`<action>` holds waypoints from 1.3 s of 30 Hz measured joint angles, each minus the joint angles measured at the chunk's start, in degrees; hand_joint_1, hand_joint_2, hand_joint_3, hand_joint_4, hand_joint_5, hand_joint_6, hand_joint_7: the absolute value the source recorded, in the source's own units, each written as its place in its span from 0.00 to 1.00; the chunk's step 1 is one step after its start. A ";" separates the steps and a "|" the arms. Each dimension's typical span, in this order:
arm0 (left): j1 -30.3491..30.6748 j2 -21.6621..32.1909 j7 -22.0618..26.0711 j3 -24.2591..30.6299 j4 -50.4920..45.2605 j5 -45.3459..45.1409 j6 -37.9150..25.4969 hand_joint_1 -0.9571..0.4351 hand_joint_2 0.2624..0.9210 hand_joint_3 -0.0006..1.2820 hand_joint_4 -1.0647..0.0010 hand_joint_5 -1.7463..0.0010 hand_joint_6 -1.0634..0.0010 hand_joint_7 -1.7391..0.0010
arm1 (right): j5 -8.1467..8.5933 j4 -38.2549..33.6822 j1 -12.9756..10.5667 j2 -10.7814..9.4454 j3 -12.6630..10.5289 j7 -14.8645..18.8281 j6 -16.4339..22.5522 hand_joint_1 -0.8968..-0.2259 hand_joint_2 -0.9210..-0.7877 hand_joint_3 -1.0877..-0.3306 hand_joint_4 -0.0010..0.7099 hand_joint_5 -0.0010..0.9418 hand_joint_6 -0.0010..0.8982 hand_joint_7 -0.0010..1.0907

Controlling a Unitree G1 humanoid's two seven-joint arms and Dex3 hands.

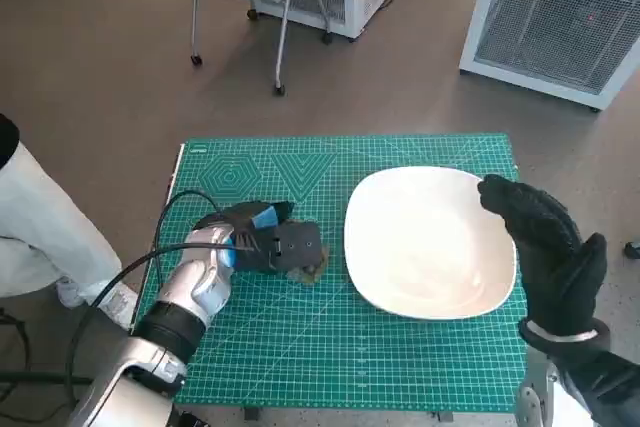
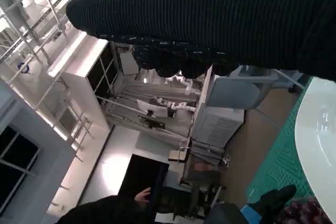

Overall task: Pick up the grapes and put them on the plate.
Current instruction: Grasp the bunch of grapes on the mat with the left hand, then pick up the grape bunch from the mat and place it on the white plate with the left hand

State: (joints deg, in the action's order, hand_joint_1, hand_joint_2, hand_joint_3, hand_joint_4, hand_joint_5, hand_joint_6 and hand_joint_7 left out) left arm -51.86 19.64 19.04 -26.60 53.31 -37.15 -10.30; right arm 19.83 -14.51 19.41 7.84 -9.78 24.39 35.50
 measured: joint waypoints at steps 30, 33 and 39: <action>-2.32 -1.58 -16.30 -4.13 9.58 -3.92 8.43 0.70 0.96 0.08 0.45 0.22 0.29 0.54 | -0.01 0.13 -0.16 0.00 0.00 0.00 -0.02 0.60 0.00 0.69 0.63 0.00 0.11 0.62; -2.32 -1.50 -18.32 -5.15 10.03 -5.07 9.85 0.69 0.97 0.09 0.48 0.17 0.27 0.52 | -0.01 0.13 -0.16 0.01 0.00 0.00 -0.03 0.60 0.00 0.69 0.63 0.00 0.11 0.62; -2.40 -1.36 -19.88 -5.89 10.81 -5.59 11.34 0.69 0.97 0.09 0.48 0.16 0.28 0.51 | -0.01 0.13 -0.15 0.04 0.00 0.00 -0.04 0.60 0.00 0.68 0.63 0.00 0.11 0.62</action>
State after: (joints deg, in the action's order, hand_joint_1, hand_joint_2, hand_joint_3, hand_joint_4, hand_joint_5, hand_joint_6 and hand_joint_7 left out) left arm -54.26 18.28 -0.84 -32.49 64.12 -42.73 1.04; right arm 19.82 -14.38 19.26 7.88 -9.78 24.39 35.46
